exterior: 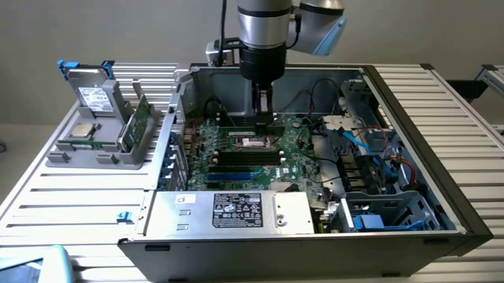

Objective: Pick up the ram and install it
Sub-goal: 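Insert the ram into the slot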

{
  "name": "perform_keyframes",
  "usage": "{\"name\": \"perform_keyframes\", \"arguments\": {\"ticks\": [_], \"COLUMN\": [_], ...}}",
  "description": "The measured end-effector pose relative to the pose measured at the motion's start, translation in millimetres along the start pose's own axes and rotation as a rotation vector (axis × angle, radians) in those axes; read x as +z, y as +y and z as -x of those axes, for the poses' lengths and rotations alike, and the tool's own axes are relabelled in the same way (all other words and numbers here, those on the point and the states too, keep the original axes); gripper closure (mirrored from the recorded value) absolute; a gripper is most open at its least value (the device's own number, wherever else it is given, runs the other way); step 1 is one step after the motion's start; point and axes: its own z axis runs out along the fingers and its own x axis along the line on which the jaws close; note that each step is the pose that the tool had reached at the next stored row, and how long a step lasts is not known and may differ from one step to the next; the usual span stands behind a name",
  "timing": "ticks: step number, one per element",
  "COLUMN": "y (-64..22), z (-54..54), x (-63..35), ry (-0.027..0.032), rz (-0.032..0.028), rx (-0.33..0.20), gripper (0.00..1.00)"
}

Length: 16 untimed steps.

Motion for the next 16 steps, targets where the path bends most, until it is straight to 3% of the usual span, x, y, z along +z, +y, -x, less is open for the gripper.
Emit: {"name": "perform_keyframes", "arguments": {"ticks": [5,11,16], "y": [0.3,0.3,1.6], "z": [0.3,0.3,0.9], "x": [9.0,9.5,16.9], "ry": [0.0001,0.0001,0.0001], "rz": [-0.0001,-0.0002,-0.0001], "rx": [0.000,0.000,0.002], "gripper": [0.86,0.86,0.86]}}
